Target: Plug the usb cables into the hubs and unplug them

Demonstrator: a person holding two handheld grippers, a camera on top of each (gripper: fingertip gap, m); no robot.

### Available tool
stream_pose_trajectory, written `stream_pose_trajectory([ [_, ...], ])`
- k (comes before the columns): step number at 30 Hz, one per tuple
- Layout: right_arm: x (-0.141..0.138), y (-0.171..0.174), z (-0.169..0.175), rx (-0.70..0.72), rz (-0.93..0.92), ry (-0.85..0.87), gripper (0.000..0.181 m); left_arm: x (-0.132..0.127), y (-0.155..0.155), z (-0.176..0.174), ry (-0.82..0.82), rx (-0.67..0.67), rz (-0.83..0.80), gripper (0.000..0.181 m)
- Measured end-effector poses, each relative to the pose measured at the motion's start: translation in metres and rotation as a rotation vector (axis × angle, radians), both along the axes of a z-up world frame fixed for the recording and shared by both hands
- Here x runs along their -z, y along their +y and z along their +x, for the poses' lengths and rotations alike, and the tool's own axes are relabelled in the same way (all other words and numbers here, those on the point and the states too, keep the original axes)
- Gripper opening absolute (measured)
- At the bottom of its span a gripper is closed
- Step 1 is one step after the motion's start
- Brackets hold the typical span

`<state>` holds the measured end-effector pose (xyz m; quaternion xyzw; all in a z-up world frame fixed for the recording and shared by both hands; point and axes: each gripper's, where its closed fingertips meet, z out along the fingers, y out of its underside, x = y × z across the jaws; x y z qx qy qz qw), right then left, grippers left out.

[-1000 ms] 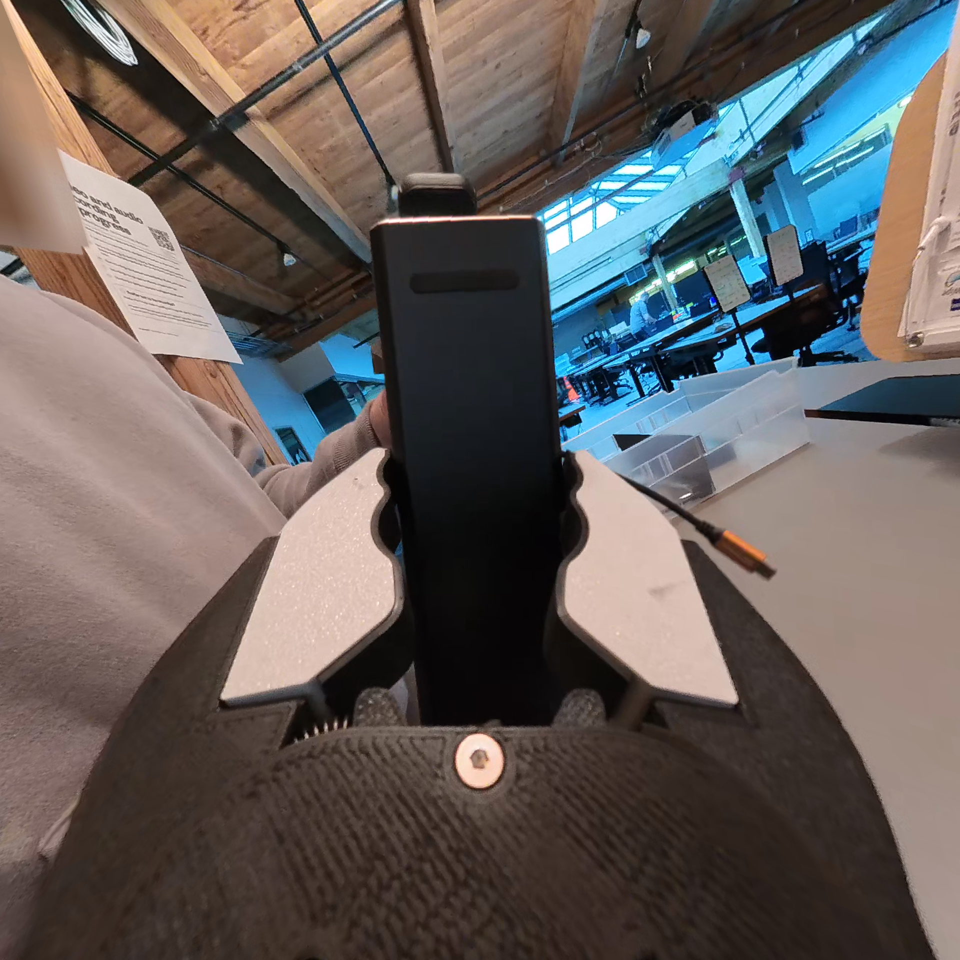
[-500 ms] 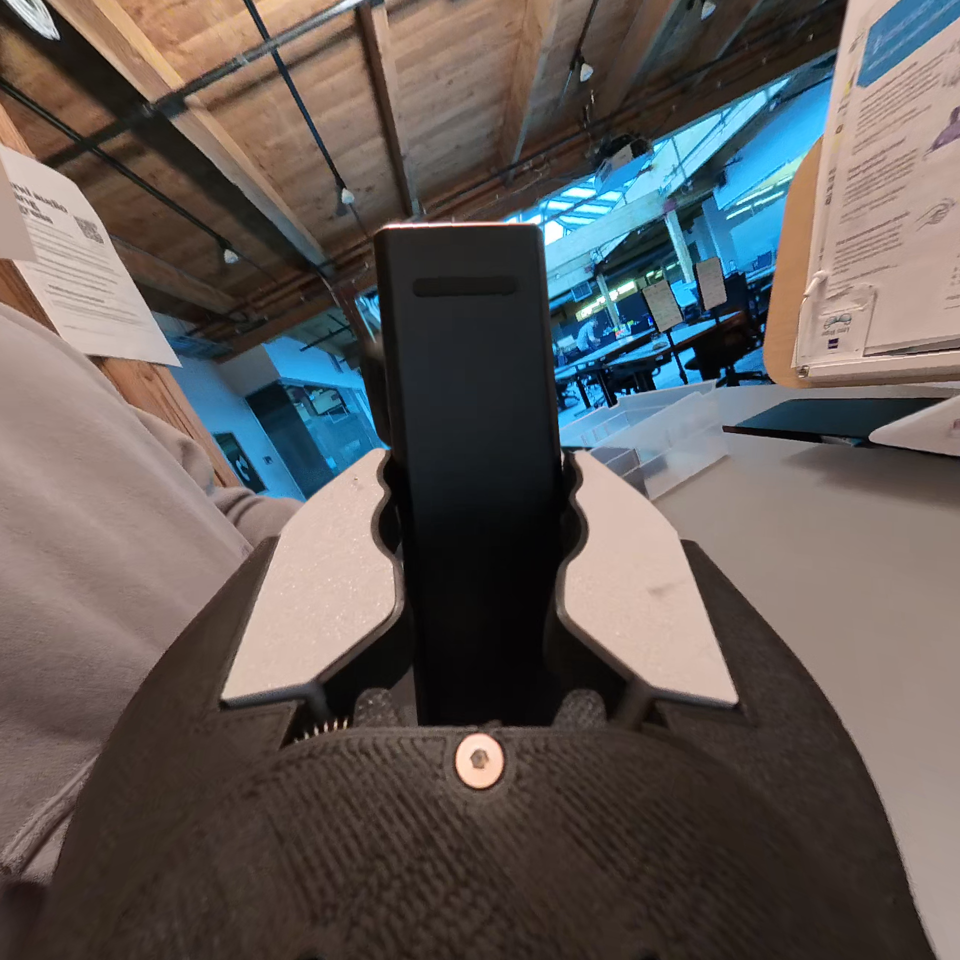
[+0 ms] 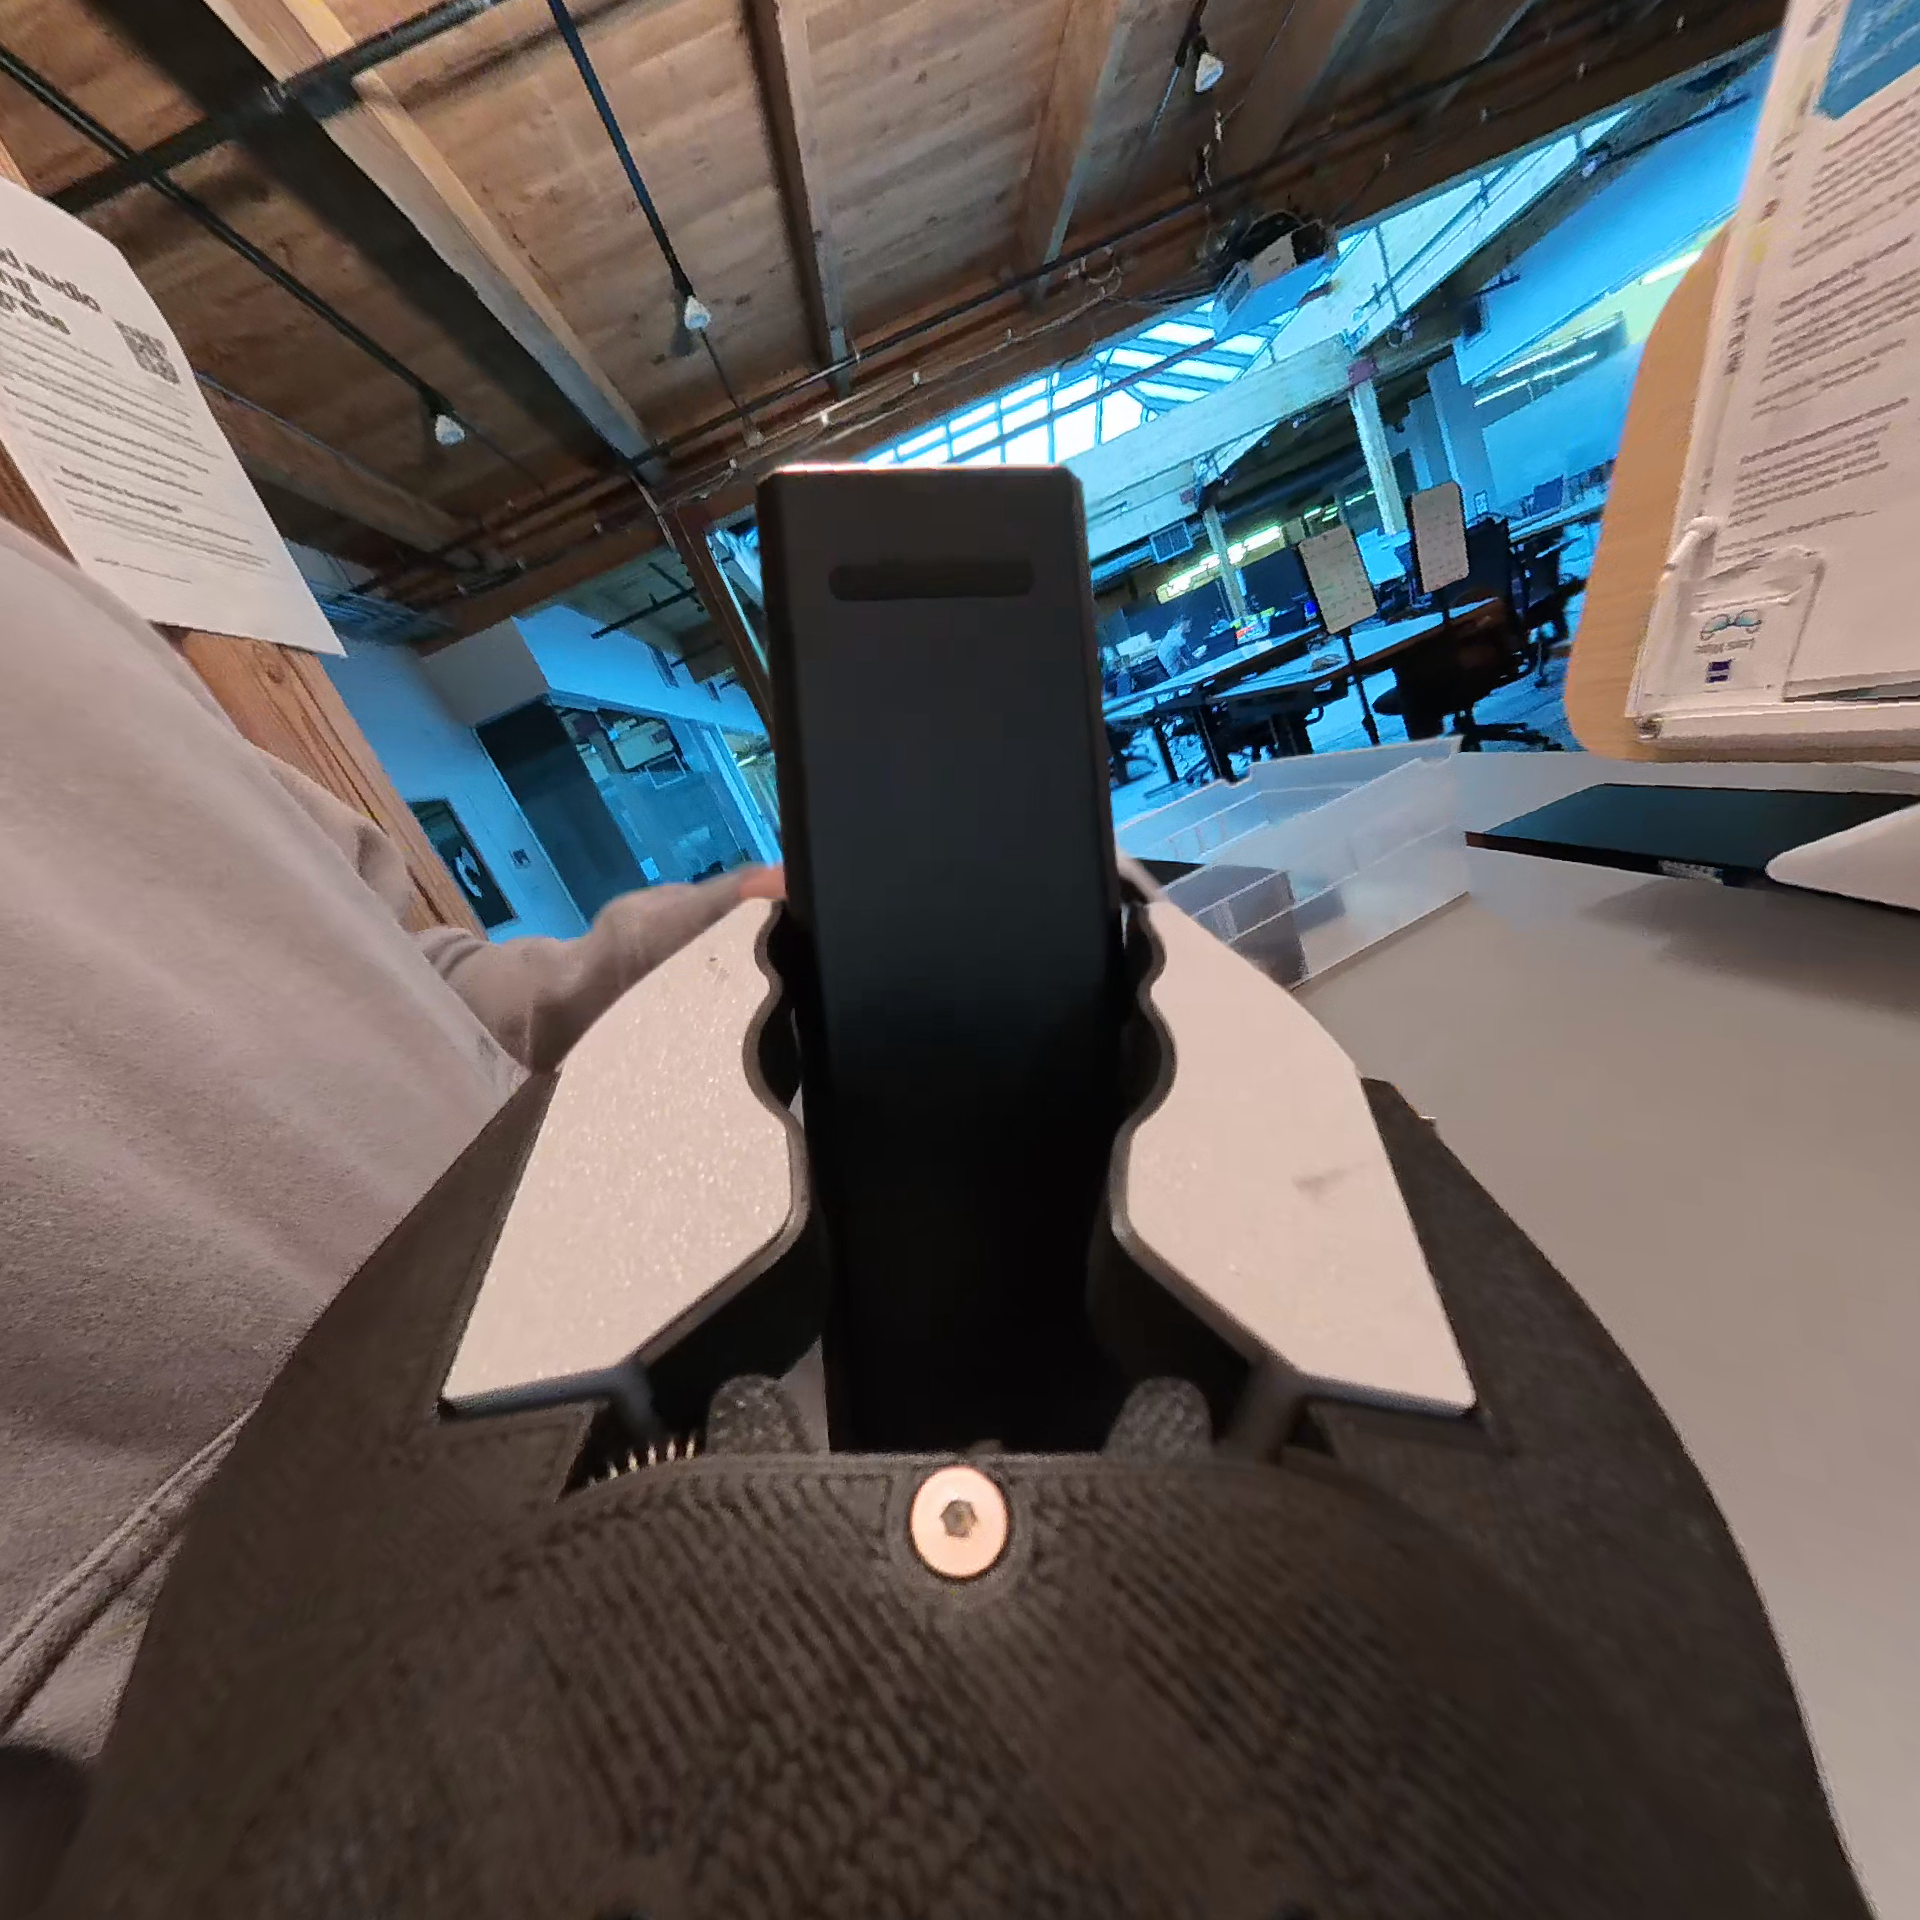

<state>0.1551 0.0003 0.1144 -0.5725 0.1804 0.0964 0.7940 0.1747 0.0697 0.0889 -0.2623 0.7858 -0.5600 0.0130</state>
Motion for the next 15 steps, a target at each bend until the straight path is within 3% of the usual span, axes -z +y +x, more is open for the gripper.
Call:
stream_pose_trajectory([
  [1, 0.0, 0.005, -0.001, -0.011, -0.015, -0.007, 0.062, -0.039, -0.016, -0.009, -0.04, 0.046, -0.162, 0.085],
  [3, -0.001, 0.019, -0.004, -0.031, -0.05, -0.03, 0.062, -0.072, -0.038, -0.015, -0.089, 0.084, -0.229, 0.09],
  [5, -0.004, 0.031, -0.007, -0.056, -0.07, -0.052, 0.062, -0.071, -0.053, -0.011, -0.116, 0.077, -0.136, 0.113],
  [7, -0.007, 0.04, -0.01, -0.075, -0.088, -0.072, 0.062, -0.075, -0.062, -0.014, -0.143, 0.111, -0.139, 0.071],
  [8, -0.007, 0.043, -0.012, -0.078, -0.111, -0.096, 0.062, -0.079, -0.063, -0.015, -0.168, 0.118, -0.152, 0.063],
  [15, -0.005, 0.049, -0.018, -0.088, -0.203, -0.144, 0.063, -0.083, -0.071, -0.029, -0.288, 0.266, -0.074, 0.062],
])
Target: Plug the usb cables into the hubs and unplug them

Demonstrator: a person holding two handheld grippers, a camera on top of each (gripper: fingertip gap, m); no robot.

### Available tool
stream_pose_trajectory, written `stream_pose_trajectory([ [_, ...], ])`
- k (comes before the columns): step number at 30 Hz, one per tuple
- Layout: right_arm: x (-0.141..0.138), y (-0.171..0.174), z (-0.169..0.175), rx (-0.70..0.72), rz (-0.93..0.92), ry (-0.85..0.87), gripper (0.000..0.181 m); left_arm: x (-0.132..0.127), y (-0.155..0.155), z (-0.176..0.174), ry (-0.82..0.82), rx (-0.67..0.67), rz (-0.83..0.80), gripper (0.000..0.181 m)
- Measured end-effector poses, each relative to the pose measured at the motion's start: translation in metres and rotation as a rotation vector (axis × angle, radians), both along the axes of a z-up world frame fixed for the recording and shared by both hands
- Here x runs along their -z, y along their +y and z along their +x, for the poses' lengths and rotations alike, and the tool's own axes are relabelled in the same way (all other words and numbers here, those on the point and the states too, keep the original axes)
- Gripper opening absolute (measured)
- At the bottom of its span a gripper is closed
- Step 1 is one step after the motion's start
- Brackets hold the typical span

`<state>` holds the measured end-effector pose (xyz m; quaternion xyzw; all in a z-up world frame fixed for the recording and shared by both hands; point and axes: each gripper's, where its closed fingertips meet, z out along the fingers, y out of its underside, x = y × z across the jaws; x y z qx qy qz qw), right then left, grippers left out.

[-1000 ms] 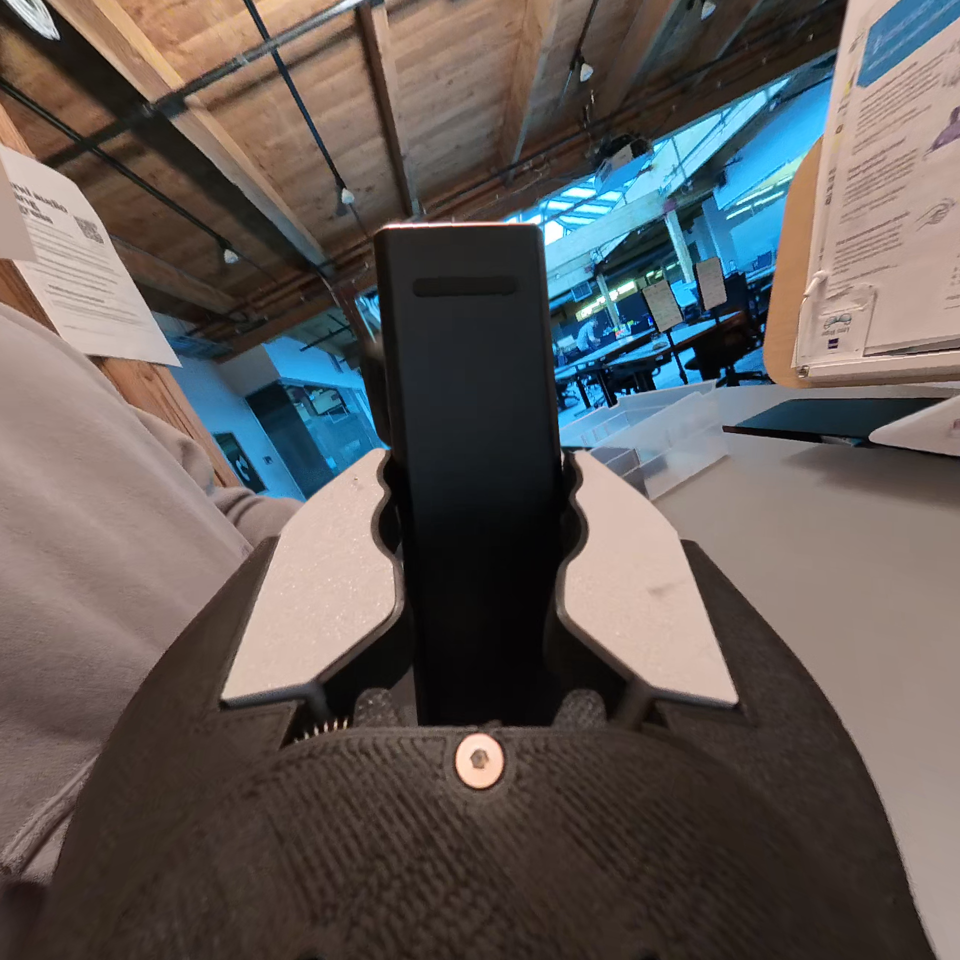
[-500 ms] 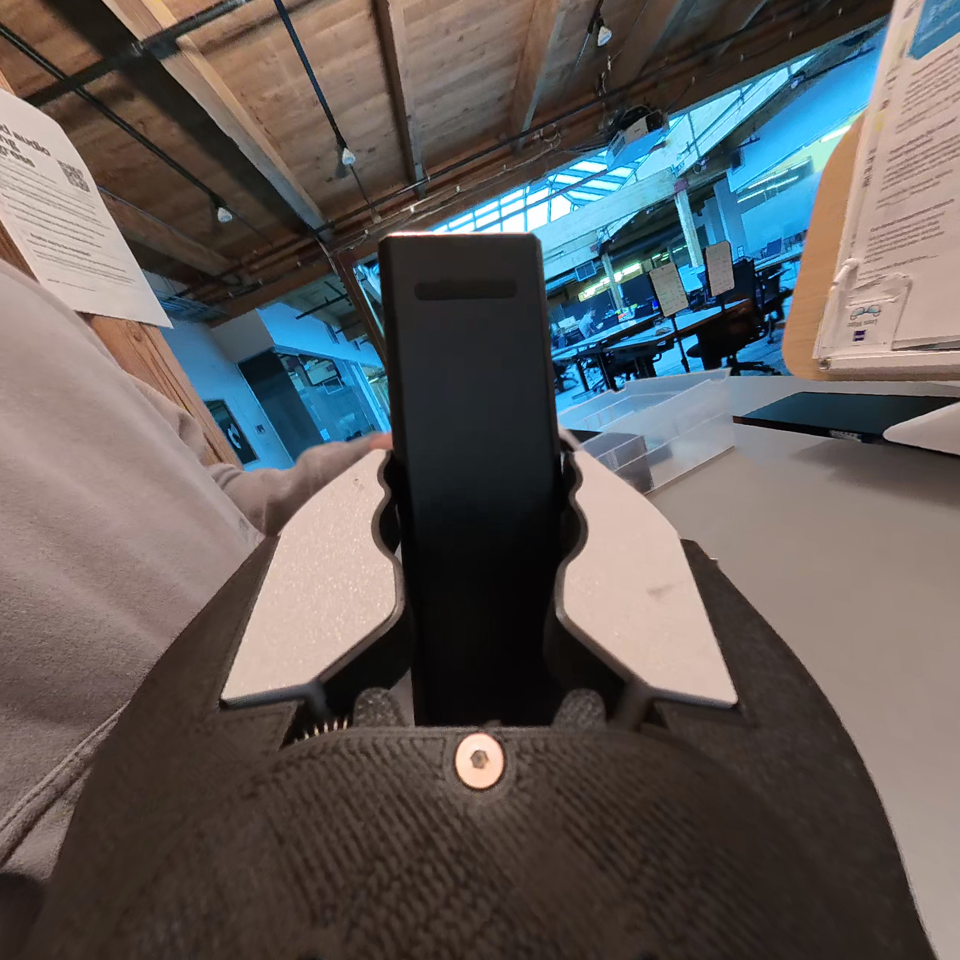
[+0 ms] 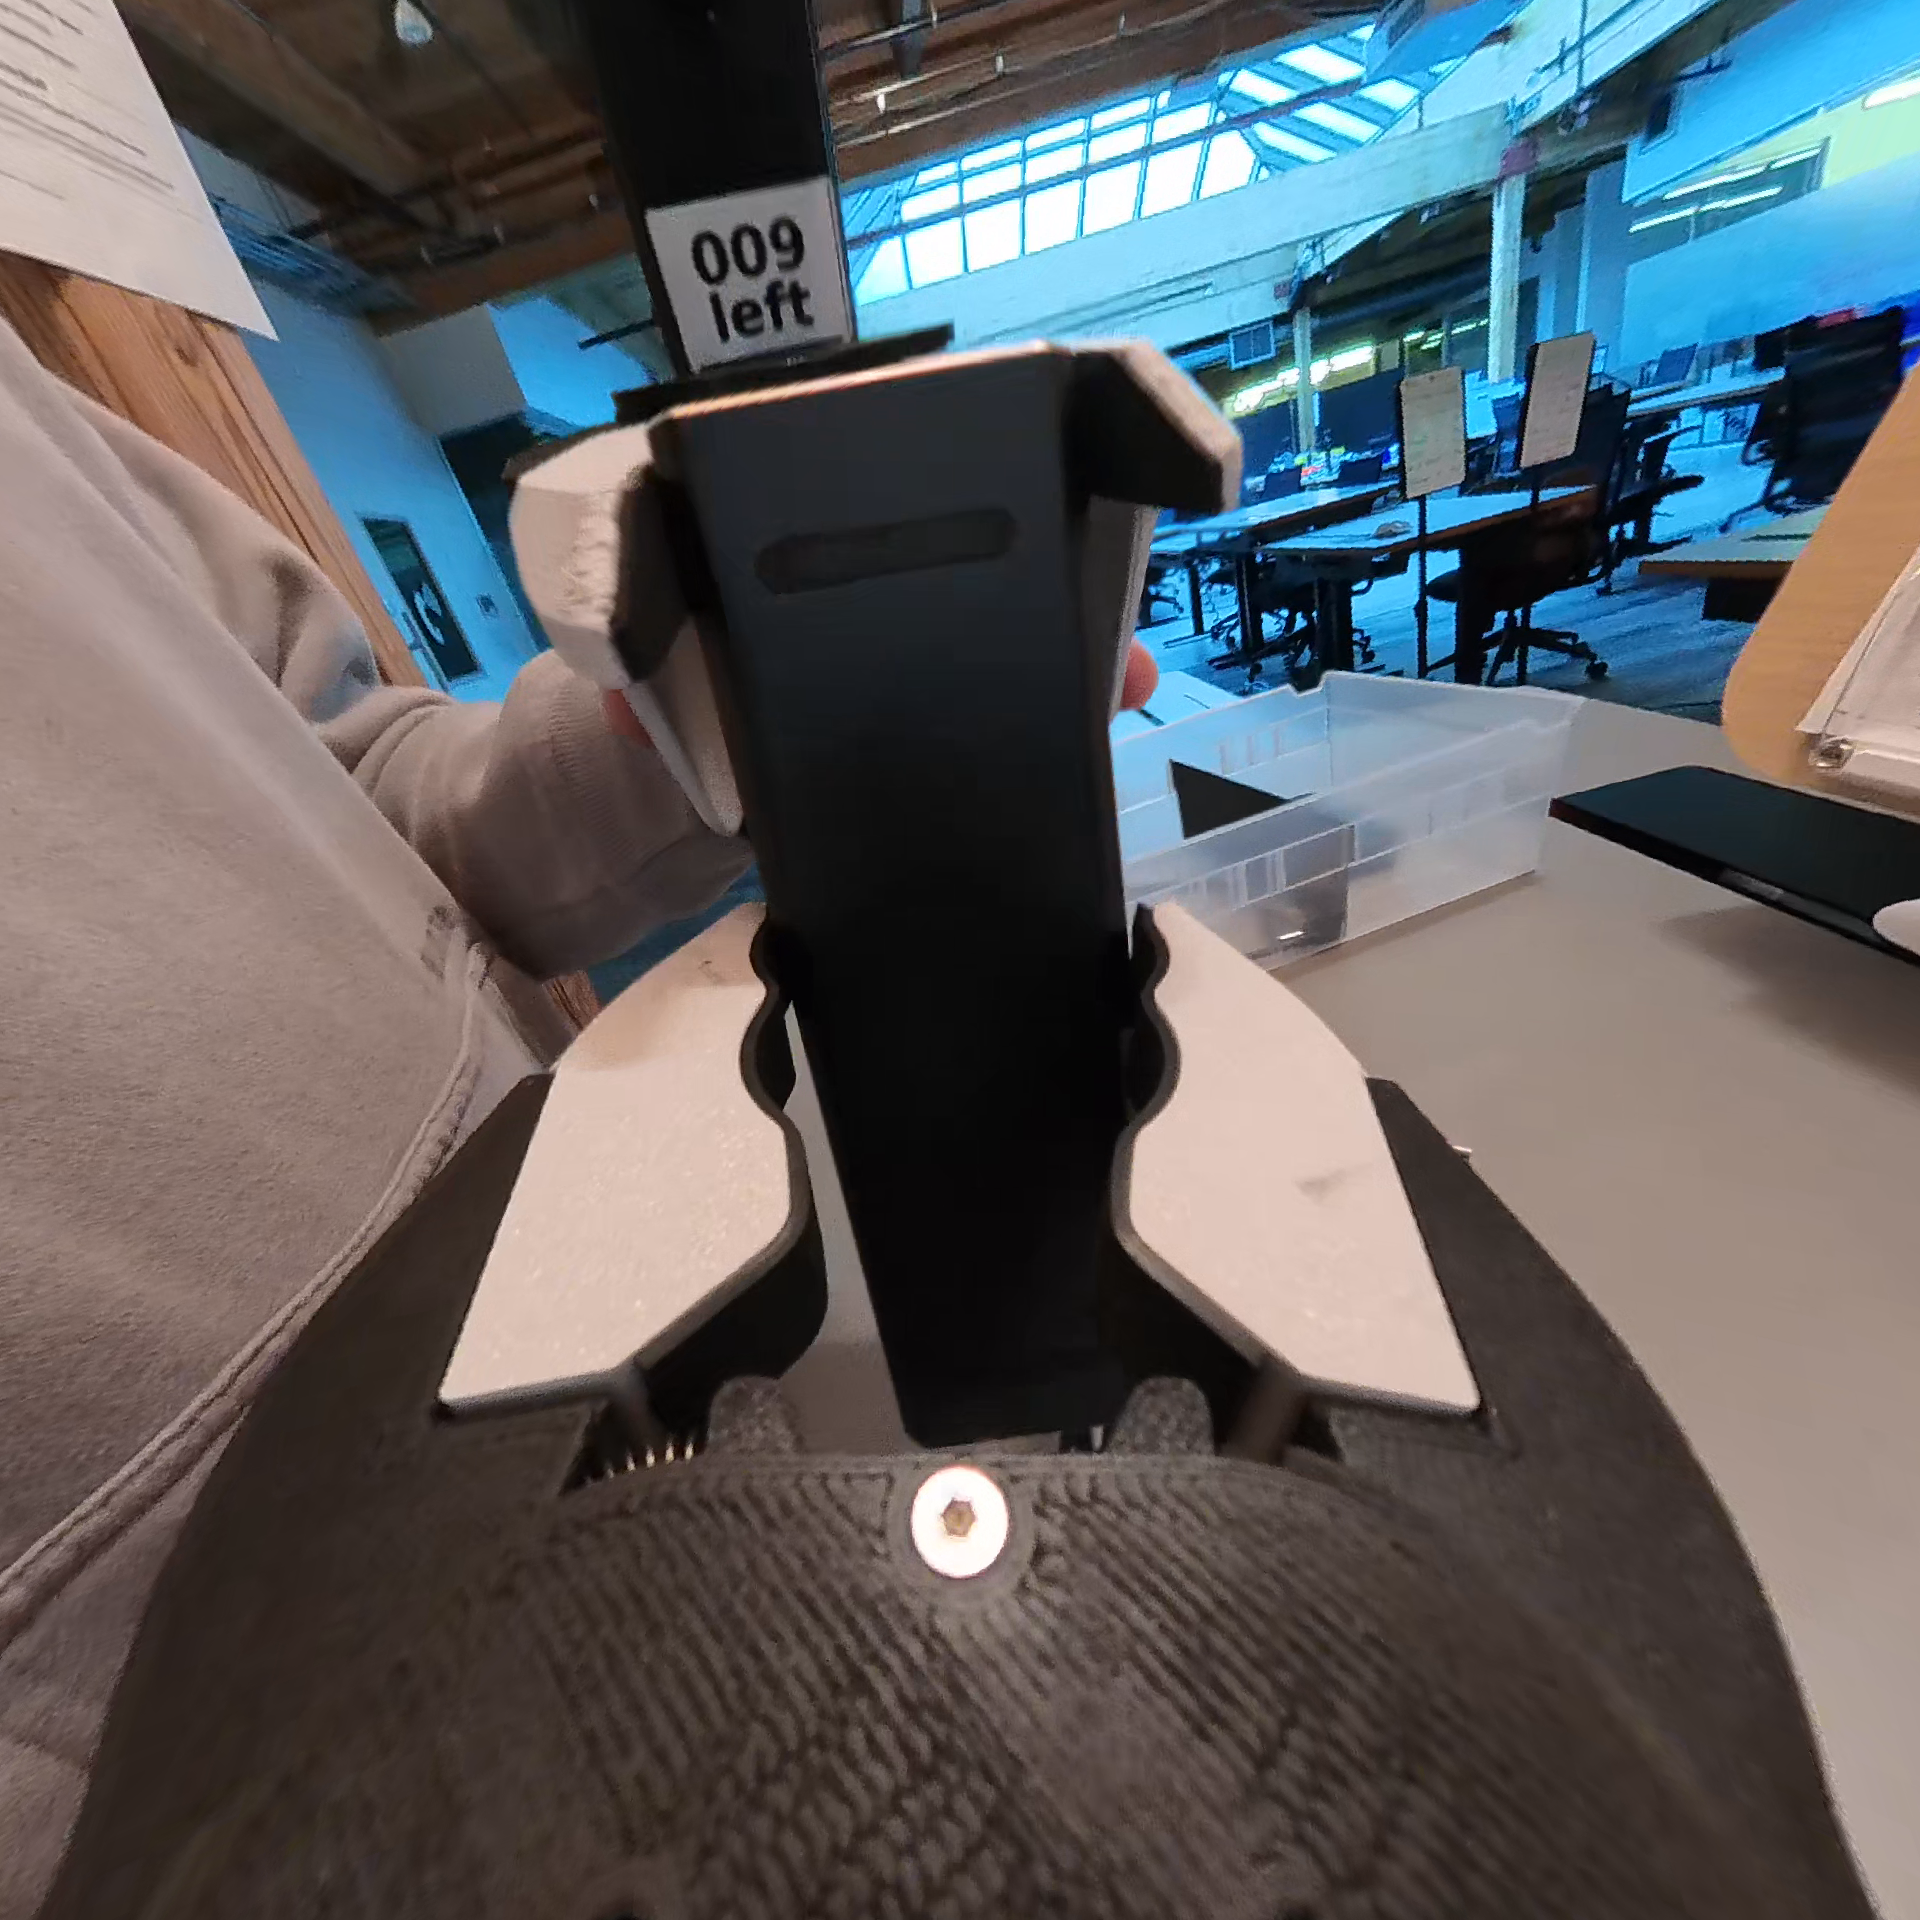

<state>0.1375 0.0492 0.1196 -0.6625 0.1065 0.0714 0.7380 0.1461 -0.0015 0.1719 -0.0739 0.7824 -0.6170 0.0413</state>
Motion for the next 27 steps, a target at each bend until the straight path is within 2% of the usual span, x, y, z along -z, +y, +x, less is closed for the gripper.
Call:
stream_pose_trajectory([
  [6, 0.006, 0.009, -0.004, 0.0, -0.115, -0.054, 0.083, 0.0, -0.004, -0.007, -0.102, 0.082, 0.032, 0.062],
  [10, 0.003, 0.01, -0.003, -0.013, -0.099, -0.052, 0.08, -0.008, -0.008, -0.016, -0.123, 0.142, 0.013, 0.062],
  [16, 0.01, 0.018, 0.003, 0.028, -0.208, -0.099, 0.09, -0.012, -0.013, -0.006, -0.143, 0.063, 0.002, 0.061],
  [19, 0.006, 0.021, 0.002, 0.006, -0.184, -0.079, 0.095, -0.015, -0.014, -0.014, -0.157, 0.11, -0.019, 0.062],
  [21, 0.006, 0.022, 0.003, 0.016, -0.178, -0.075, 0.092, -0.012, -0.012, -0.013, -0.163, 0.115, -0.003, 0.062],
  [23, 0.013, 0.022, 0.002, 0.015, -0.228, -0.11, 0.081, -0.007, -0.01, -0.012, -0.145, 0.109, 0.013, 0.062],
  [27, 0.017, 0.023, -0.001, -0.004, -0.233, -0.119, 0.079, -0.004, -0.01, -0.012, -0.124, 0.089, 0.046, 0.062],
])
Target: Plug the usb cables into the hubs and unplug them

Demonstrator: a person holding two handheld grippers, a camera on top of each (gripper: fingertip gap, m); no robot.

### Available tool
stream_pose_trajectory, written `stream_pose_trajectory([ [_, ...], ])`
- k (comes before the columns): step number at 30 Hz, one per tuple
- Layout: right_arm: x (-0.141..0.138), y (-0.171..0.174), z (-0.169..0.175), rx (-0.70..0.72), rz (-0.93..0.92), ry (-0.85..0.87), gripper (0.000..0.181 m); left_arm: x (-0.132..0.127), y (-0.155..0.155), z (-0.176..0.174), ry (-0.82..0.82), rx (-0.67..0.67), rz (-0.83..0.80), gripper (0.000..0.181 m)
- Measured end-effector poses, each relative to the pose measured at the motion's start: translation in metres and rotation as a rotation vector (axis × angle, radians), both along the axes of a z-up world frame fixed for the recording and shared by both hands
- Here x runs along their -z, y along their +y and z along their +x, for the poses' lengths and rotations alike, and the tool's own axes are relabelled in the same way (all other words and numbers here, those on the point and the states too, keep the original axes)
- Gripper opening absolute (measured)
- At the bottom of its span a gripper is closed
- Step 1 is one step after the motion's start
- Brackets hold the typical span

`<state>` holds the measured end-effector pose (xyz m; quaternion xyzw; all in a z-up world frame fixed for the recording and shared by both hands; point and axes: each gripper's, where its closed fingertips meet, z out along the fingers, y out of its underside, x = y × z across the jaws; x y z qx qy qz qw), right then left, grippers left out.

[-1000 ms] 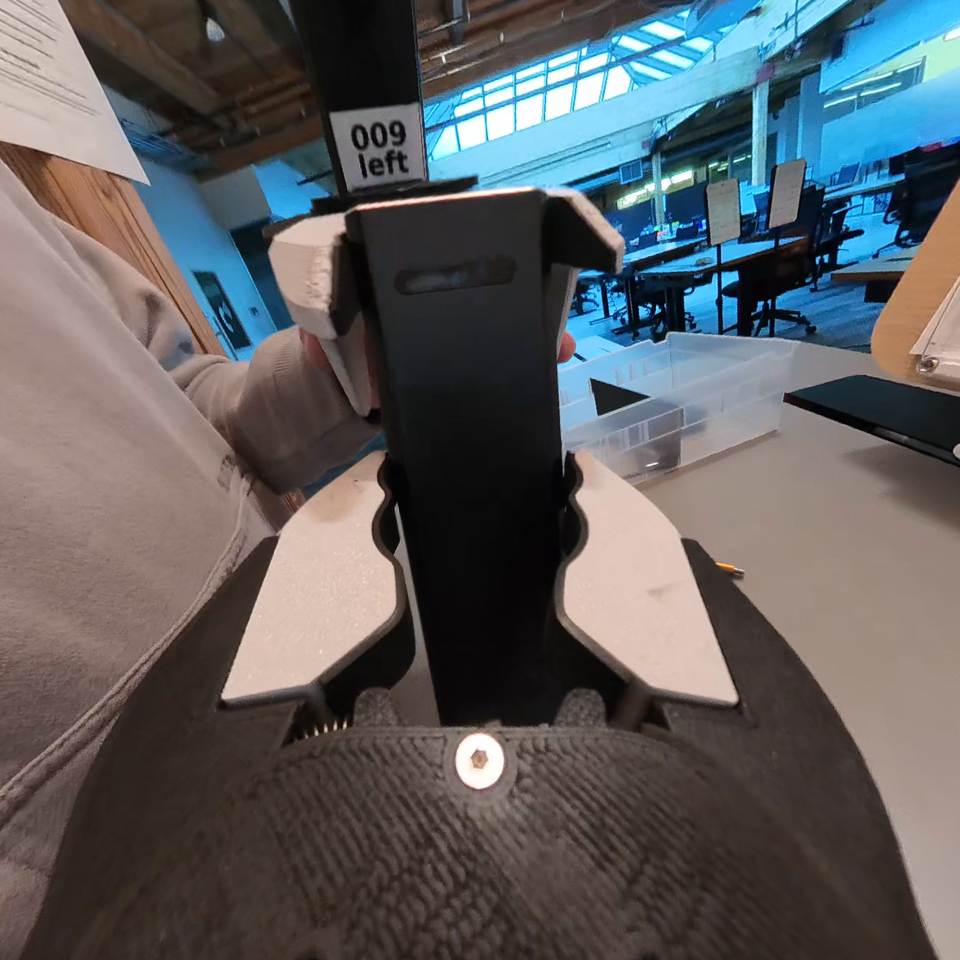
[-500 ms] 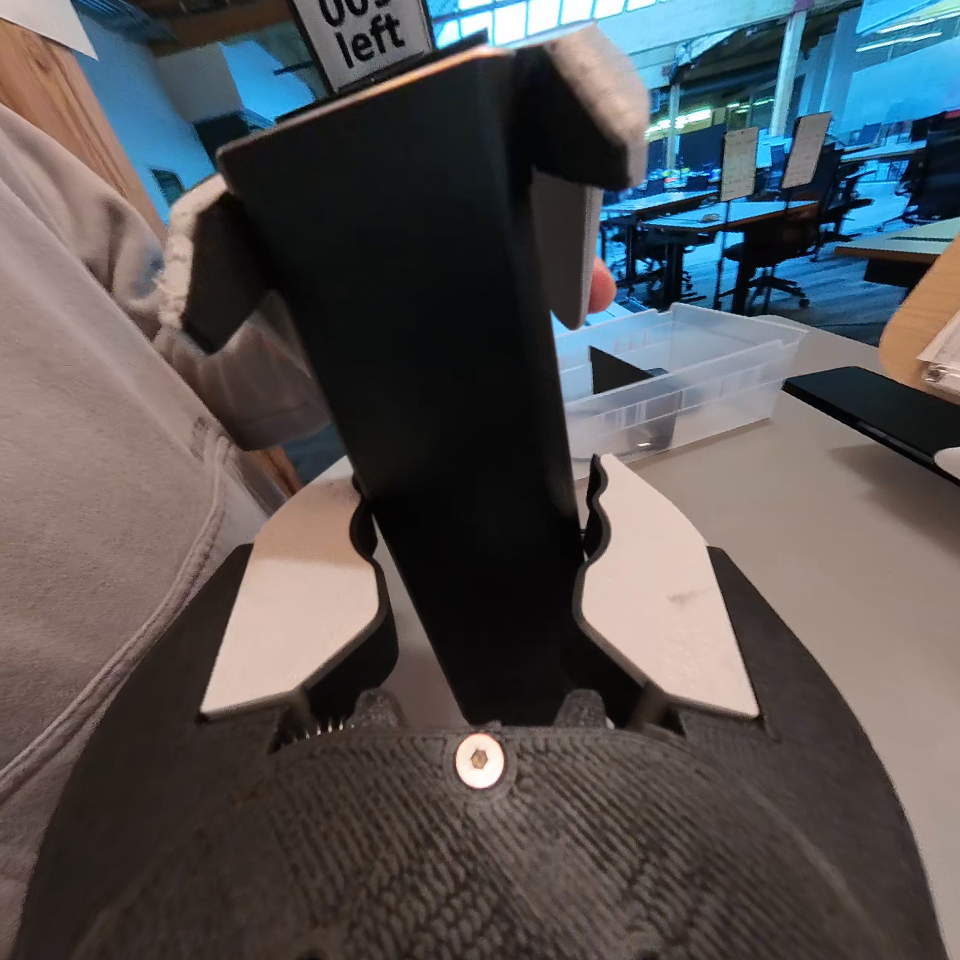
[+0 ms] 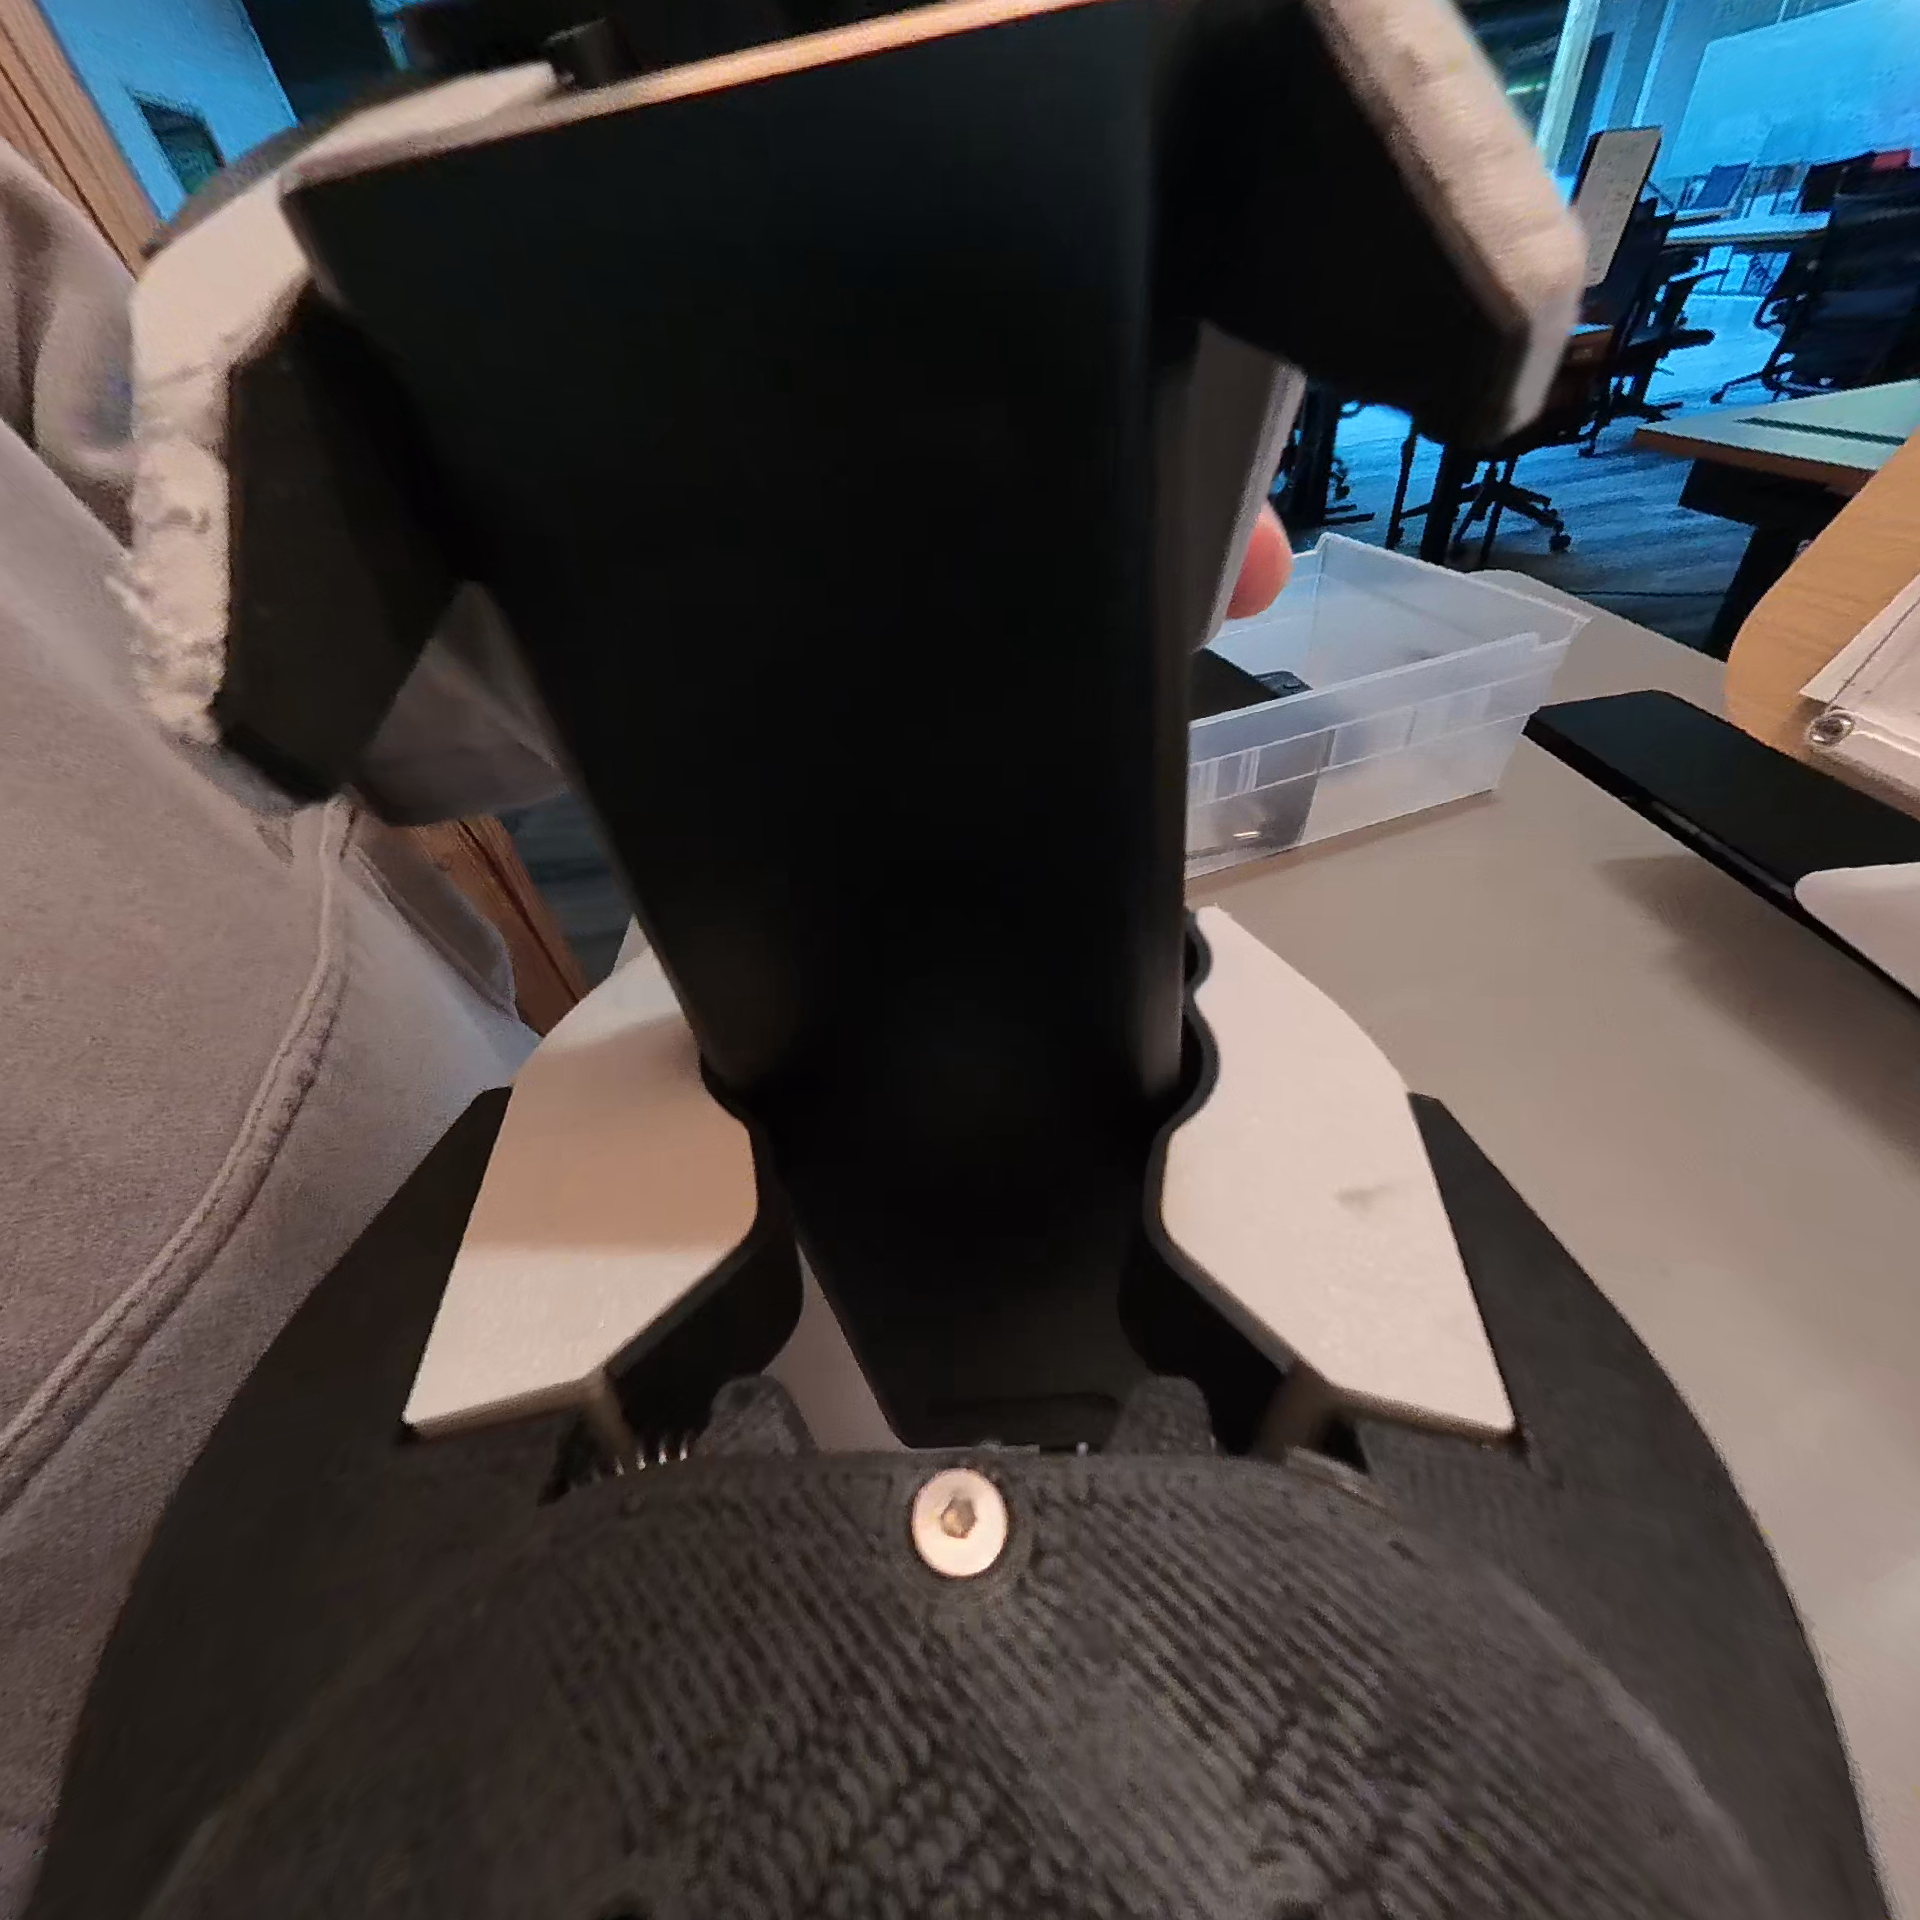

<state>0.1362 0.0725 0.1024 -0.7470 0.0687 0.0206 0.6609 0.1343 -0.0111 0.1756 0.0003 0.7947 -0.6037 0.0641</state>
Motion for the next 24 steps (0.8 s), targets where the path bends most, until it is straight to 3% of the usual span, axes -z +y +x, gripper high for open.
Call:
stream_pose_trajectory([
  [6, -0.007, -0.004, -0.002, -0.008, 0.074, 0.022, 0.077, -0.006, 0.003, 0.001, 0.048, -0.013, -0.045, 0.062],
  [9, -0.009, -0.006, -0.003, -0.017, 0.098, 0.045, 0.077, -0.018, 0.006, 0.004, 0.108, -0.026, -0.123, 0.074],
  [13, -0.017, -0.012, -0.003, -0.037, 0.165, 0.086, 0.077, -0.032, 0.019, 0.011, 0.135, -0.045, -0.18, 0.074],
  [17, -0.022, -0.014, -0.004, -0.06, 0.202, 0.099, 0.081, -0.01, 0.019, 0.004, 0.204, -0.002, -0.047, 0.077],
  [24, -0.023, -0.012, -0.005, -0.063, 0.201, 0.09, 0.076, 0.007, 0.008, -0.003, 0.148, -0.008, 0.038, 0.082],
])
